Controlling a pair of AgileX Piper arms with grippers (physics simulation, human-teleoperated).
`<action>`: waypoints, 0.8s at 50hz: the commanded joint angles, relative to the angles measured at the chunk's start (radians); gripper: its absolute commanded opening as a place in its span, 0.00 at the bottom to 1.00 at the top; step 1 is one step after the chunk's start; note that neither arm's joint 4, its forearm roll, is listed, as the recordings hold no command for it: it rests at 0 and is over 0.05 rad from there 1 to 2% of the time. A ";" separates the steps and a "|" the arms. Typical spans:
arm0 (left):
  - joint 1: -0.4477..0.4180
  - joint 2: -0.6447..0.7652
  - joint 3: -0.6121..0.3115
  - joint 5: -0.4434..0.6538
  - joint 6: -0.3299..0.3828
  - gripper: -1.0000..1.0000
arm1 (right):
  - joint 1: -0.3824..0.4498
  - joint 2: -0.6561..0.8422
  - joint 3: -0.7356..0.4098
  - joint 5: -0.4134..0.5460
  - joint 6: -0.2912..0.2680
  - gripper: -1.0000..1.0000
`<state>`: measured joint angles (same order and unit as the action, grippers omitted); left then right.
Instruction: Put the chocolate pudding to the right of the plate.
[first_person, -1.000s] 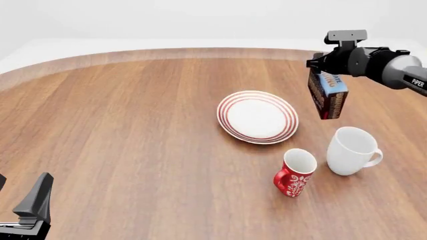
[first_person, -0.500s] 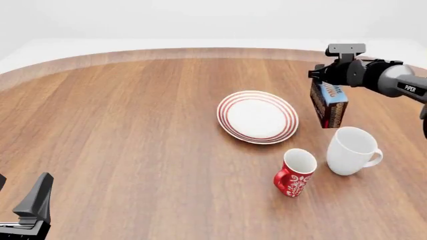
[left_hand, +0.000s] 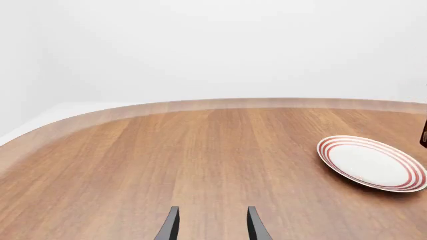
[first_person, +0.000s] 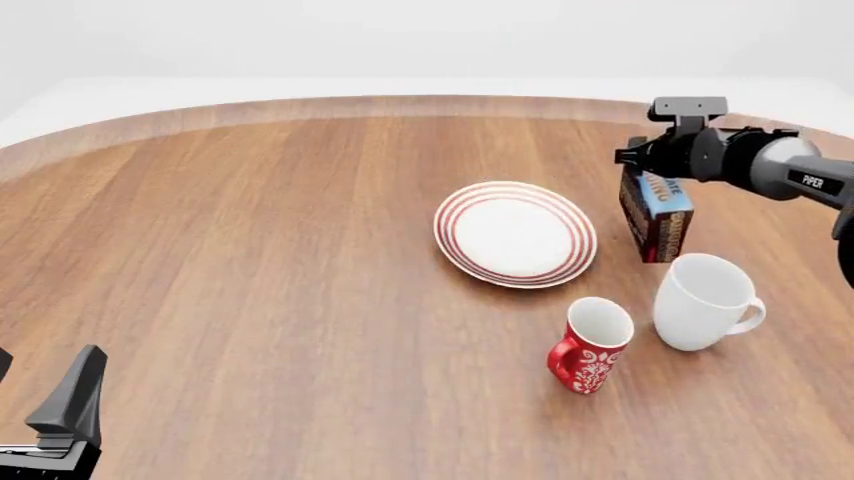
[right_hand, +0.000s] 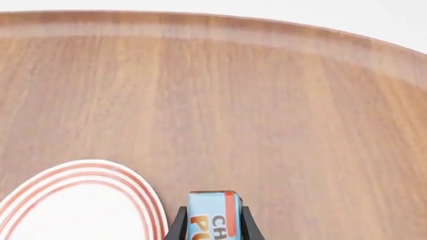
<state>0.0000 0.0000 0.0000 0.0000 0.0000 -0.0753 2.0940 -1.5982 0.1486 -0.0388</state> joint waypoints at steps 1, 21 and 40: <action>0.000 0.000 0.000 0.000 0.000 1.00 | -0.002 0.009 0.003 -0.011 0.021 0.00; 0.000 0.000 0.000 0.000 0.000 1.00 | -0.019 0.016 -0.016 -0.001 0.016 1.00; 0.000 0.000 0.000 0.000 0.000 1.00 | 0.061 -0.240 -0.043 0.090 0.043 1.00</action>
<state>0.0000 0.0000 0.0000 0.0000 0.0000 -0.0641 1.9922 -1.6220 0.1937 -0.0132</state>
